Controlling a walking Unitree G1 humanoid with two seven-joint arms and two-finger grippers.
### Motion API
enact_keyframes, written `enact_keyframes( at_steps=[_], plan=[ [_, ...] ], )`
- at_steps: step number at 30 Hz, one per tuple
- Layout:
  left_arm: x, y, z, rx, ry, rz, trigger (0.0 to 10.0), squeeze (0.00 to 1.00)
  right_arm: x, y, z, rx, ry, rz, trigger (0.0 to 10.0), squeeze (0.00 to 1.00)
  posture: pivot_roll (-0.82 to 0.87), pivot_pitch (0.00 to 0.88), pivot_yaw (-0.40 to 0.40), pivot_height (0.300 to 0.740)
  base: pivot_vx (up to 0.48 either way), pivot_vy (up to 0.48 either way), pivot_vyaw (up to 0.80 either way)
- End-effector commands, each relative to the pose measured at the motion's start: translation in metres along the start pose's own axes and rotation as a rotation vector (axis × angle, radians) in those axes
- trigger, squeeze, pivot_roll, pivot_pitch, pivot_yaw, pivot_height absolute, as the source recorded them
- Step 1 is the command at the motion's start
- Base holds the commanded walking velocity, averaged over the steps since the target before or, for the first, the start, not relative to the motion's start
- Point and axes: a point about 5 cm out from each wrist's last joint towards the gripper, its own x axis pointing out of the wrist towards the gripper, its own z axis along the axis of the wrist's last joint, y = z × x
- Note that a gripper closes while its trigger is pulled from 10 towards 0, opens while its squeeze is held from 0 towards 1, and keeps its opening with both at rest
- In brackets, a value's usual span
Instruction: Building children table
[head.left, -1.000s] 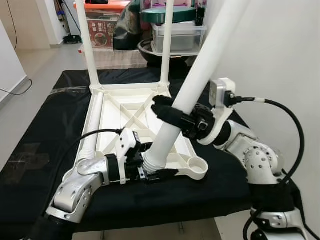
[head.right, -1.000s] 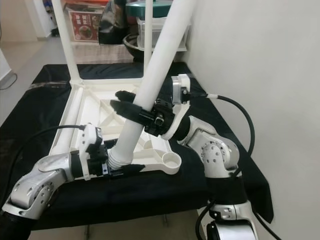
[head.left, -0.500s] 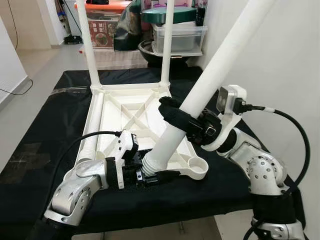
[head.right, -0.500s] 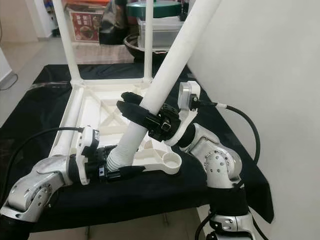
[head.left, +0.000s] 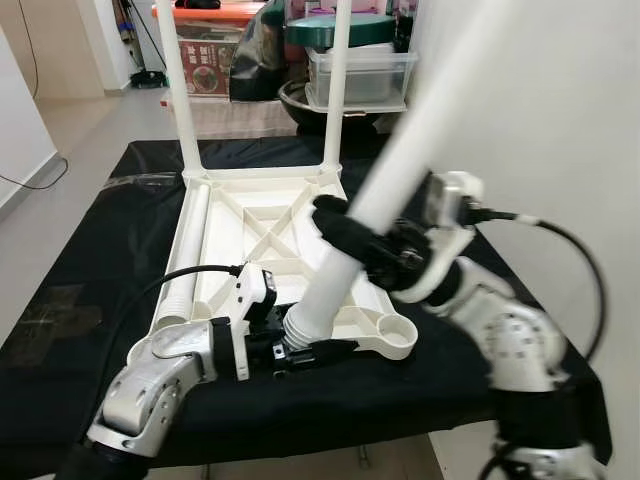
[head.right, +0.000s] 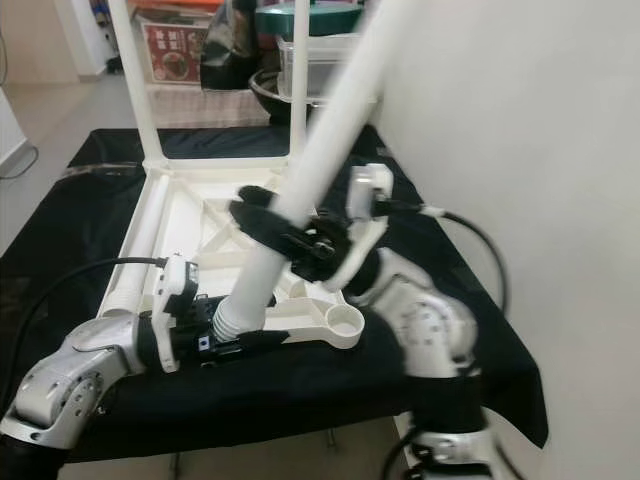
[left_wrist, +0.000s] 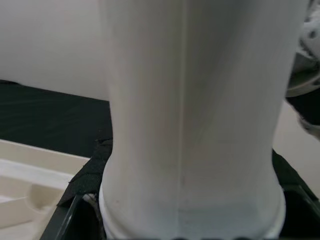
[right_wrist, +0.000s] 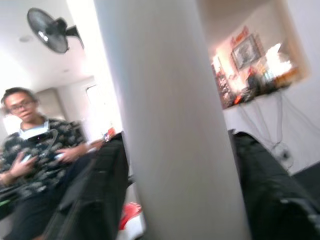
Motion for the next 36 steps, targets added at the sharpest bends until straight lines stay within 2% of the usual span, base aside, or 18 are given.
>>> enact_keyframes(
  at_steps=[1, 3, 4, 5, 6, 10, 14, 15, 17, 23, 24, 25, 26, 27, 28, 29, 32, 36],
  plan=[
    [0.006, -0.001, 0.002, 0.043, 0.023, -0.006, 10.0, 0.0, 0.007, -0.002, -0.002, -0.007, 0.024, -0.036, 10.0, 1.0, 0.03, 0.0, -0.073, 0.74, 0.0, 0.0, 0.0],
    [0.006, 0.0, 0.002, 0.055, 0.028, 0.009, 10.0, 0.0, 0.006, -0.004, -0.001, -0.009, 0.019, -0.073, 10.0, 1.0, 0.03, 0.0, -0.073, 0.74, 0.0, 0.0, 0.0],
    [0.006, 0.003, 0.002, 0.076, 0.041, 0.035, 10.0, 0.0, 0.006, -0.006, -0.001, -0.006, 0.016, -0.098, 10.0, 0.75, 0.03, 0.0, -0.074, 0.74, 0.0, 0.0, 0.0],
    [0.006, 0.003, 0.002, 0.076, 0.041, 0.035, 10.0, 0.0, 0.006, -0.006, -0.001, -0.006, 0.016, -0.098, 10.0, 0.75, 0.03, 0.0, -0.074, 0.74, 0.0, 0.0, 0.0],
    [0.005, 0.014, -0.007, 0.16, 0.135, 0.142, 10.0, 0.0, 0.006, -0.013, -0.005, 0.003, 0.02, -0.215, 10.0, 0.0, 0.03, 0.0, -0.076, 0.74, 0.0, 0.0, 0.0],
    [0.002, 0.024, -0.019, 0.226, 0.246, 0.254, 10.0, 0.0, 0.006, -0.026, -0.009, -0.003, -0.012, -0.417, 10.0, 0.0, 0.03, 0.0, -0.074, 0.74, 0.0, 0.0, 0.0],
    [-0.002, 0.029, -0.027, 0.313, 0.359, 0.338, 10.0, 0.0, -0.001, -0.036, -0.016, -0.079, 0.02, -0.566, 10.0, 0.0, 0.03, 0.0, -0.07, 0.74, 0.0, 0.0, 0.0],
    [-0.002, 0.029, -0.027, 0.313, 0.359, 0.338, 10.0, 0.0, -0.001, -0.036, -0.016, -0.079, 0.02, -0.566, 10.0, 0.0, 0.03, 0.0, -0.07, 0.74, 0.0, 0.0, 0.0],
    [-0.003, 0.033, -0.03, 0.343, 0.392, 0.382, 10.0, 0.0, -0.007, -0.046, -0.016, -0.057, -0.011, -0.673, 10.0, 0.0, 0.04, 0.0, -0.072, 0.74, 0.0, 0.0, 0.0],
    [0.001, 0.033, -0.032, 0.345, 0.381, 0.404, 10.0, 0.0, -0.01, -0.053, -0.018, 0.02, -0.075, -0.76, 10.0, 0.0, 0.04, 0.0, -0.071, 0.74, 0.0, 0.0, 0.0],
    [0.004, 0.032, -0.032, 0.351, 0.375, 0.401, 10.0, 0.0, -0.009, -0.053, -0.021, 0.033, -0.08, -0.771, 7.4, 0.0, 0.04, 0.0, -0.071, 0.74, 0.0, 0.0, 0.0],
    [0.004, 0.032, -0.032, 0.351, 0.375, 0.401, 10.0, 0.0, -0.009, -0.053, -0.021, 0.033, -0.08, -0.771, 7.4, 0.0, 0.04, 0.0, -0.071, 0.74, 0.0, 0.0, 0.0],
    [0.006, 0.031, -0.032, 0.357, 0.371, 0.399, 10.0, 0.0, -0.008, -0.054, -0.024, 0.043, -0.084, -0.785, 4.5, 0.0, 0.04, 0.0, -0.071, 0.74, 0.0, 0.0, 0.0],
    [0.008, 0.03, -0.032, 0.362, 0.369, 0.399, 10.0, 0.0, -0.009, -0.054, -0.026, 0.053, -0.086, -0.801, 2.1, 0.0, 0.04, 0.0, -0.072, 0.74, 0.0, 0.0, 0.0],
    [0.008, 0.03, -0.032, 0.362, 0.369, 0.399, 10.0, 0.0, -0.009, -0.054, -0.026, 0.053, -0.086, -0.801, 2.1, 0.0, 0.04, 0.0, -0.072, 0.74, 0.0, 0.0, 0.0],
    [0.01, 0.031, -0.031, 0.369, 0.368, 0.402, 10.0, 0.0, -0.009, -0.055, -0.028, 0.06, -0.089, -0.817, 0.0, 0.0, 0.04, 0.0, -0.072, 0.74, 0.0, 0.0, 0.0],
    [0.014, 0.031, -0.03, 0.387, 0.363, 0.407, 10.0, 0.0, -0.013, -0.061, -0.034, 0.091, -0.107, -0.88, 0.0, 0.0, 0.03, 0.0, -0.072, 0.74, 0.0, 0.0, 0.0],
    [0.015, 0.031, -0.03, 0.403, 0.359, 0.41, 10.0, 0.0, -0.012, -0.06, -0.035, 0.099, -0.111, -0.878, 0.0, 0.0, 0.03, 0.0, -0.071, 0.74, 0.0, 0.0, 0.0]
  ],
)
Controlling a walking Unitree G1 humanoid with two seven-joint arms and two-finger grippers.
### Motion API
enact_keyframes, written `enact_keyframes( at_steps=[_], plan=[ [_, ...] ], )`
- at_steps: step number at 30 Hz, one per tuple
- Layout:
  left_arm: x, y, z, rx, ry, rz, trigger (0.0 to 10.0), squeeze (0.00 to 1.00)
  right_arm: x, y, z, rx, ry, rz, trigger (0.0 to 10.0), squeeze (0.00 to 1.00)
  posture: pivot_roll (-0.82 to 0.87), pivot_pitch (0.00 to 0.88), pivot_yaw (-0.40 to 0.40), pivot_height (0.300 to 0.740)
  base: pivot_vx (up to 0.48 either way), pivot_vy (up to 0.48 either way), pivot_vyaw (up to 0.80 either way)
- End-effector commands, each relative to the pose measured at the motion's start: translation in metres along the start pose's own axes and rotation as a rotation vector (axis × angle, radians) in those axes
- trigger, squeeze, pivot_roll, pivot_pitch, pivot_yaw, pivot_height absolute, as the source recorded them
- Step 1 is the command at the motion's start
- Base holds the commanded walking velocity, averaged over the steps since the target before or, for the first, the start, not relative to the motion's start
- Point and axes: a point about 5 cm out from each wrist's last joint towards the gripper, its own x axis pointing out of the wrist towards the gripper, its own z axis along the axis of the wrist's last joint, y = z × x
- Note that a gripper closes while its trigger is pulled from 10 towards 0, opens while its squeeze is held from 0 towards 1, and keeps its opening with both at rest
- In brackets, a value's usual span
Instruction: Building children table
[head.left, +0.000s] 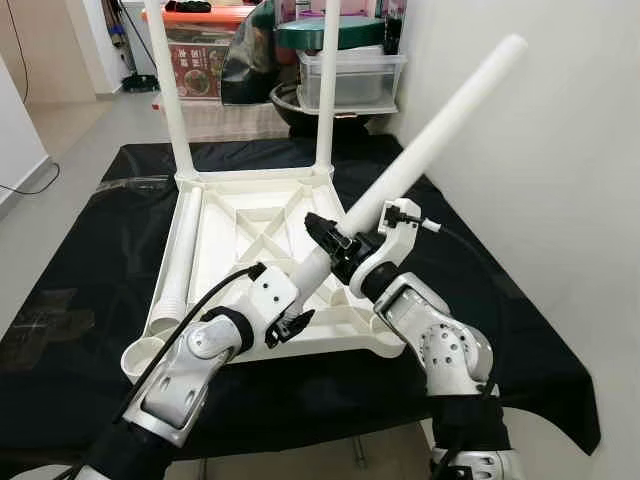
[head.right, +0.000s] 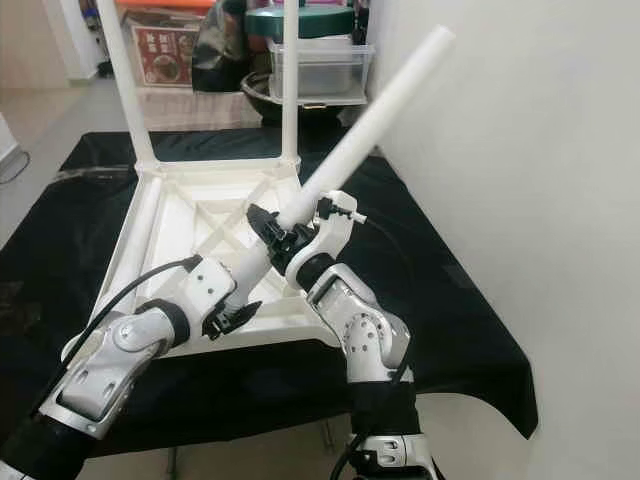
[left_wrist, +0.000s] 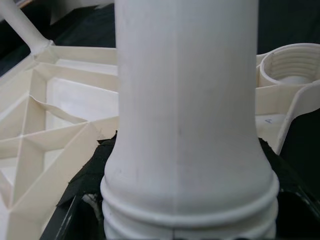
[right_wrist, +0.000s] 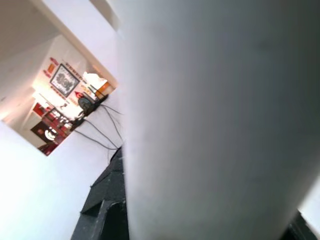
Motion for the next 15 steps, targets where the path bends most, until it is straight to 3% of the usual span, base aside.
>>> enact_keyframes(
  at_steps=[1, 2, 4, 5, 13, 15],
  plan=[
    [0.003, -0.004, 0.008, 0.049, -0.039, -0.017, 10.0, 0.0, 0.0, -0.001, -0.007, 0.019, 0.011, -0.019, 0.0, 0.0, 0.03, 0.0, -0.071, 0.74, 0.0, 0.0, 0.0],
    [0.002, -0.003, 0.007, 0.052, -0.038, -0.014, 10.0, 0.27, 0.0, -0.001, -0.007, 0.016, 0.014, -0.015, 0.0, 0.0, 0.03, 0.0, -0.071, 0.74, 0.0, 0.0, 0.0],
    [0.002, -0.001, 0.006, 0.055, -0.037, -0.01, 10.0, 0.27, 0.0, -0.001, -0.007, 0.014, 0.016, -0.014, 0.0, 0.0, 0.03, 0.0, -0.071, 0.74, 0.0, 0.0, 0.0],
    [0.0, 0.0, 0.007, 0.039, -0.054, -0.02, 10.0, 1.0, -0.001, -0.001, -0.008, 0.009, 0.018, -0.013, 0.0, 0.0, 0.03, 0.0, -0.071, 0.74, 0.0, 0.0, 0.0],
    [-0.008, 0.014, 0.012, -0.021, -0.118, 0.036, 10.0, 1.0, -0.002, -0.004, -0.003, -0.036, 0.009, -0.012, 0.0, 0.0, 0.04, 0.0, -0.076, 0.74, 0.0, 0.0, 0.0],
    [-0.014, 0.019, 0.014, -0.057, -0.151, 0.049, 10.0, 1.0, -0.001, -0.012, 0.013, -0.124, -0.021, -0.02, 0.0, 0.0, 0.04, 0.0, -0.074, 0.74, 0.0, 0.0, 0.0]
  ],
)
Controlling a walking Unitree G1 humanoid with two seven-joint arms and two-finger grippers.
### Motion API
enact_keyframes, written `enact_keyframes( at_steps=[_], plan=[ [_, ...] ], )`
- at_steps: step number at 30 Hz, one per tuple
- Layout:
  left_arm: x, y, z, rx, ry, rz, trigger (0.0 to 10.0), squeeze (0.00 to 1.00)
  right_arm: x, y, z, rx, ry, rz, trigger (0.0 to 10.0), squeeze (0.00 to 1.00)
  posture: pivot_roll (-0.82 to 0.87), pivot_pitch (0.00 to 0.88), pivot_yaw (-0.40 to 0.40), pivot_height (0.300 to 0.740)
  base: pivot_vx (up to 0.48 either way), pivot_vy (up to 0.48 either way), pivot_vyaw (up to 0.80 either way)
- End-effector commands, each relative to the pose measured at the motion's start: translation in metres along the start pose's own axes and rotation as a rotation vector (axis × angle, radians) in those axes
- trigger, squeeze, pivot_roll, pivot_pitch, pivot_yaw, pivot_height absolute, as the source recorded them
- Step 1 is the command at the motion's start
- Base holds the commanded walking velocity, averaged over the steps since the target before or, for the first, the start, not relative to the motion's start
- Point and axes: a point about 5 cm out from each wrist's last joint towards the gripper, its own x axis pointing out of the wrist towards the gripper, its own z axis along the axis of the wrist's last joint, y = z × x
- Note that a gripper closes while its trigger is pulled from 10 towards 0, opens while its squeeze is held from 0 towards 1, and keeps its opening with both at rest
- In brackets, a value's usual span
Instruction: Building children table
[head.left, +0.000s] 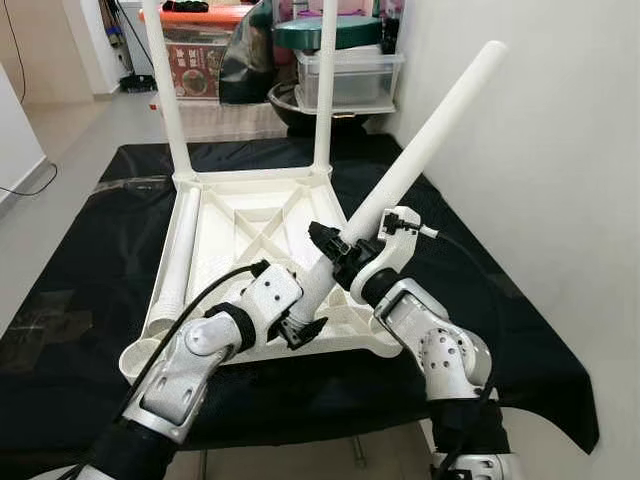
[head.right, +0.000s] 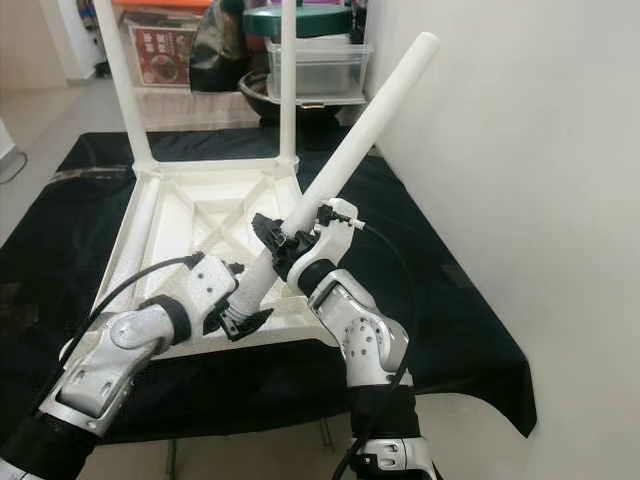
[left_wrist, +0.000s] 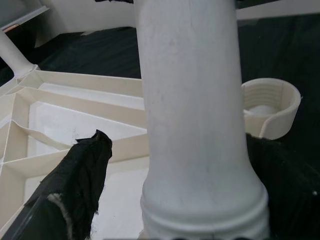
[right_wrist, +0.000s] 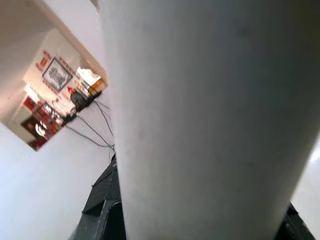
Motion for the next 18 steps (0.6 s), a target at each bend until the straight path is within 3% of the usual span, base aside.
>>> enact_keyframes(
  at_steps=[1, 3, 7, 8, 9, 10, 12, 15, 18],
  plan=[
    [-0.006, 0.007, 0.005, -0.006, -0.035, 0.031, 10.0, 1.0, 0.0, -0.005, 0.005, -0.035, -0.016, -0.017, 0.0, 0.0, 0.04, 0.0, -0.074, 0.74, 0.0, 0.0, 0.0],
    [-0.009, 0.008, 0.006, -0.026, -0.05, 0.027, 10.0, 1.0, 0.0, -0.01, 0.015, -0.088, -0.034, -0.02, 0.0, 0.0, 0.04, 0.0, -0.074, 0.74, 0.0, 0.0, 0.0],
    [-0.022, 0.005, -0.001, -0.043, -0.048, 0.031, 10.0, 1.0, -0.006, -0.043, 0.088, -0.326, -0.161, -0.132, 0.0, 0.0, 0.05, 0.0, -0.081, 0.74, 0.0, 0.0, 0.0],
    [-0.022, 0.005, -0.001, -0.043, -0.048, 0.031, 10.0, 1.0, -0.006, -0.043, 0.088, -0.326, -0.161, -0.132, 0.0, 0.0, 0.05, 0.0, -0.081, 0.74, 0.0, 0.0, 0.0],
    [-0.024, 0.003, -0.004, -0.049, -0.043, 0.041, 10.0, 1.0, -0.008, -0.048, 0.104, -0.369, -0.193, -0.159, 0.0, 0.0, 0.04, 0.0, -0.083, 0.74, 0.0, 0.0, 0.0],
    [-0.024, 0.001, -0.008, -0.06, -0.037, 0.054, 10.0, 0.0, -0.011, -0.051, 0.122, -0.404, -0.23, -0.184, 0.0, 0.0, 0.05, 0.0, -0.085, 0.74, 0.0, 0.0, 0.0],
    [-0.024, 0.001, -0.008, -0.06, -0.037, 0.054, 10.0, 0.0, -0.011, -0.051, 0.122, -0.404, -0.23, -0.184, 0.0, 0.0, 0.05, 0.0, -0.085, 0.74, 0.0, 0.0, 0.0],
    [-0.023, -0.005, -0.021, -0.092, -0.009, 0.077, 10.0, 0.0, -0.017, -0.052, 0.154, -0.438, -0.328, -0.237, 0.0, 0.0, 0.04, 0.0, -0.085, 0.74, 0.0, 0.0, 0.0],
    [-0.023, -0.007, -0.029, -0.113, 0.01, 0.084, 10.0, 0.0, -0.018, -0.051, 0.162, -0.436, -0.358, -0.236, 0.0, 0.0, 0.04, 0.0, -0.085, 0.74, 0.0, 0.0, 0.0]
  ],
)
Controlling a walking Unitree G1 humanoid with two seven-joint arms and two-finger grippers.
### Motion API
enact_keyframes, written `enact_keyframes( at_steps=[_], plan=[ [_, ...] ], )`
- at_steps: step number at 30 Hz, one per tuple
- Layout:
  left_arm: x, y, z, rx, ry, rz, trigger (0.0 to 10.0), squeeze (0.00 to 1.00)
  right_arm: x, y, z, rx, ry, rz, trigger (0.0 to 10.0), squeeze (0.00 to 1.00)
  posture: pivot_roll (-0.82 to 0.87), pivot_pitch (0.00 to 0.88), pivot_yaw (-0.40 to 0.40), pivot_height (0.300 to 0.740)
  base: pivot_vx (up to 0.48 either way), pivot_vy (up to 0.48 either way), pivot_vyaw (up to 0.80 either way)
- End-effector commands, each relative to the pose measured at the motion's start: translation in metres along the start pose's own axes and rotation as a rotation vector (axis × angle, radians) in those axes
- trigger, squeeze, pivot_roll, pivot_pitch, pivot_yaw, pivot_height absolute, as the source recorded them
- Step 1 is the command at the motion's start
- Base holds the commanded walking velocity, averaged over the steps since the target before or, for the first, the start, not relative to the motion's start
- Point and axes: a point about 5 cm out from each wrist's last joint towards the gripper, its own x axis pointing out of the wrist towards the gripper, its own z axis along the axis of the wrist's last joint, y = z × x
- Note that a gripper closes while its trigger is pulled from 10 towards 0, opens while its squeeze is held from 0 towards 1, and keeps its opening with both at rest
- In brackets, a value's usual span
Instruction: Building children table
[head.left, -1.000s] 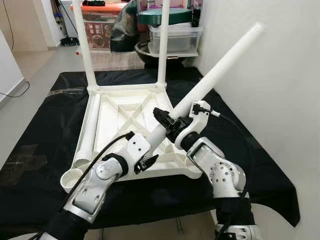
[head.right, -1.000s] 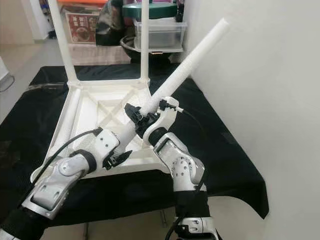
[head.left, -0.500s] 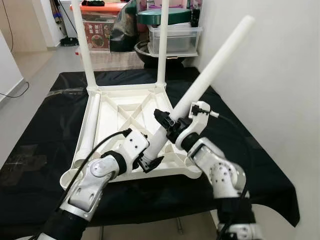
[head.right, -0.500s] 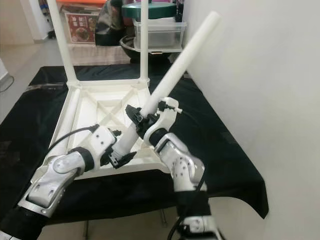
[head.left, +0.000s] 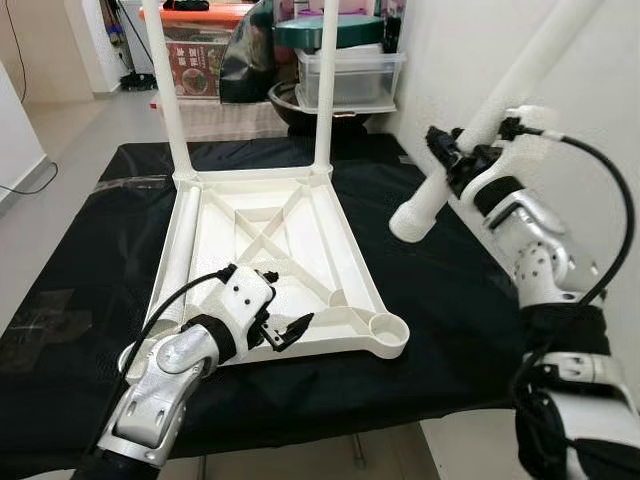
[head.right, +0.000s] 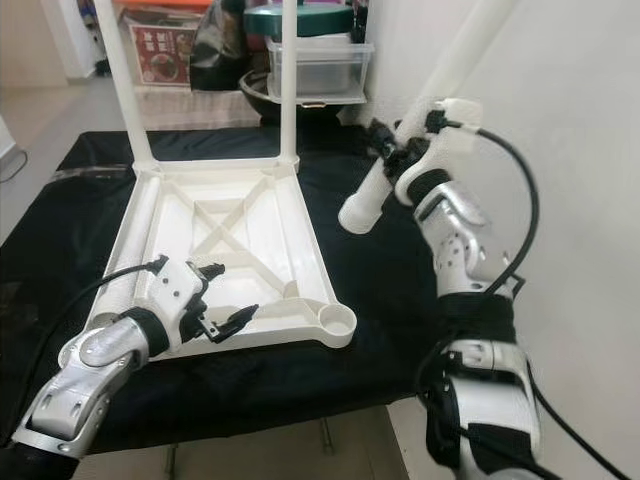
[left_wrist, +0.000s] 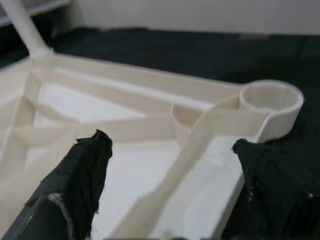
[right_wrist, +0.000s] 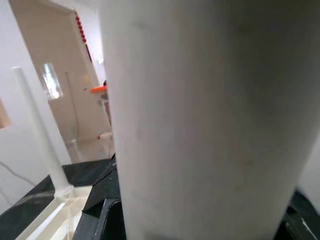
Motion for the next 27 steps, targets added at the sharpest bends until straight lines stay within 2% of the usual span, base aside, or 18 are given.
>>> enact_keyframes(
  at_steps=[1, 7, 22, 24, 26, 27],
  plan=[
    [-0.001, 0.001, -0.006, -0.026, 0.013, 0.012, 10.0, 0.0, 0.002, 0.002, 0.006, 0.006, -0.032, 0.007, 0.0, 0.0, 0.04, 0.0, -0.081, 0.74, 0.0, 0.0, 0.0],
    [-0.003, 0.005, -0.005, -0.063, 0.006, 0.007, 10.0, 0.0, 0.003, 0.008, -0.001, 0.018, -0.019, 0.042, 0.0, 0.0, 0.05, 0.0, -0.079, 0.74, 0.0, 0.0, 0.0],
    [-0.003, 0.003, -0.007, -0.077, -0.005, 0.002, 10.0, 0.0, 0.006, 0.006, -0.009, 0.011, -0.004, 0.067, 0.0, 0.0, 0.05, 0.0, -0.075, 0.74, 0.0, 0.0, 0.0],
    [-0.004, 0.004, -0.007, -0.088, -0.009, -0.002, 10.0, 0.0, 0.003, 0.007, -0.014, -0.021, 0.017, 0.114, 0.0, 0.0, 0.05, 0.0, -0.077, 0.74, 0.0, 0.0, 0.0],
    [-0.005, 0.004, -0.007, -0.097, -0.016, -0.003, 10.0, 0.0, -0.004, 0.014, -0.02, -0.069, 0.051, 0.229, 0.0, 0.0, 0.05, 0.0, -0.08, 0.74, 0.0, 0.0, 0.0],
    [-0.005, 0.004, -0.007, -0.097, -0.016, -0.003, 10.0, 0.0, -0.004, 0.014, -0.02, -0.069, 0.051, 0.229, 0.0, 0.0, 0.05, 0.0, -0.08, 0.74, 0.0, 0.0, 0.0]
  ],
)
